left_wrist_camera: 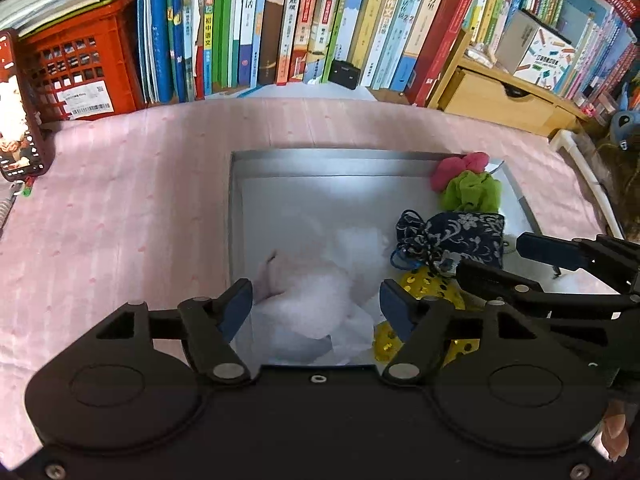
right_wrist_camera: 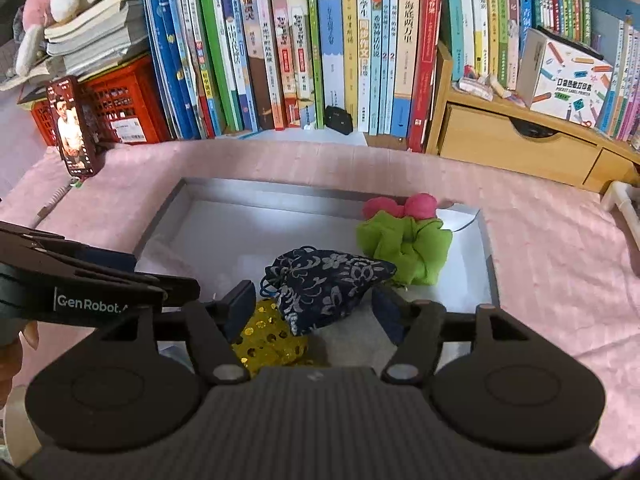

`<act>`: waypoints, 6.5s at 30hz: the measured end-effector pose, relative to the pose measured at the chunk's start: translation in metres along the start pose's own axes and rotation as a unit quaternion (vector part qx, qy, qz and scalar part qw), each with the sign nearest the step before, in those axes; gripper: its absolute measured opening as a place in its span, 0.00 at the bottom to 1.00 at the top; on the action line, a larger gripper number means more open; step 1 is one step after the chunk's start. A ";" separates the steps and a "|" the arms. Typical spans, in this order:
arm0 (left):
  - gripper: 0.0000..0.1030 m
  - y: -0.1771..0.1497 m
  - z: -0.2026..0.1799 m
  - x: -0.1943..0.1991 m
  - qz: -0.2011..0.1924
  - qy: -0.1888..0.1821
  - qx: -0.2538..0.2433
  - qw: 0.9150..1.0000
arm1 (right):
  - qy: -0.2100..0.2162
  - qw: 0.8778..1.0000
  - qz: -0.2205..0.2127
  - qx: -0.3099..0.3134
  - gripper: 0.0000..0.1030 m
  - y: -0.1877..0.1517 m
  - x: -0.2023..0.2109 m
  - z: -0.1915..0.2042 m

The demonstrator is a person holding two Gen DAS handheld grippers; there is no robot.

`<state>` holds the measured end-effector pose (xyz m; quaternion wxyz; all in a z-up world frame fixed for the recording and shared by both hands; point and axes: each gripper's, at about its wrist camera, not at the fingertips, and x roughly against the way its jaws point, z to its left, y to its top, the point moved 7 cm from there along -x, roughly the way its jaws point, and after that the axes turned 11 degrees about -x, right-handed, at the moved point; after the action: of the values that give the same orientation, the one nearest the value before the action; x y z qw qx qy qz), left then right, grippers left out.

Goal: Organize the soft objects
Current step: 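Lower the lavender hat with the left tool while the right tool lowers the blue pouch into the box, then open the left tool to release the hat while the right tool releases the pouch, then withdraw both tools from the box toward the gingham bundle and purple plush, then close the left tool on the purple heart plush while the right tool grasps the green gingham bundle, then carry the purple plush with the left tool while the right tool carries the gingham bundle over the box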

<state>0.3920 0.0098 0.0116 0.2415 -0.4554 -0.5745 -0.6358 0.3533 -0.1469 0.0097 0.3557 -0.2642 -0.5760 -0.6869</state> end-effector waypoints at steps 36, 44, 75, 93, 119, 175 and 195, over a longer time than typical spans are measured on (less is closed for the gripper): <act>0.75 -0.070 -0.058 0.143 -0.131 0.014 -0.032 0.991 | 0.027 0.987 -0.147 0.065 0.84 -0.055 0.146 0.005; 0.76 -0.097 -0.065 0.166 -0.159 0.011 -0.034 0.987 | 0.036 0.982 -0.168 0.076 0.85 -0.076 0.169 0.008; 0.77 -0.195 -0.040 0.168 -0.190 0.057 -0.021 0.980 | 0.065 0.977 -0.174 0.105 0.85 -0.154 0.166 0.046; 0.81 -0.235 0.003 0.162 -0.185 0.095 0.007 0.978 | 0.128 0.976 -0.143 0.099 0.85 -0.205 0.136 0.075; 0.80 -0.218 0.071 0.135 -0.144 0.027 0.131 0.980 | 0.180 0.969 -0.105 0.130 0.71 -0.228 0.088 0.164; 0.56 -0.233 0.048 0.132 -0.161 0.046 0.160 0.973 | 0.146 0.982 -0.106 0.057 0.37 -0.231 0.114 0.114; 0.56 -0.234 0.019 0.154 -0.187 0.081 0.098 0.974 | 0.127 0.984 -0.122 0.023 0.47 -0.221 0.123 0.088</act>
<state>0.1309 0.1132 0.0226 0.2077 -0.2608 -0.6876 -0.6450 0.0997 -0.0652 -0.0111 0.3459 -0.0943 -0.5698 -0.7395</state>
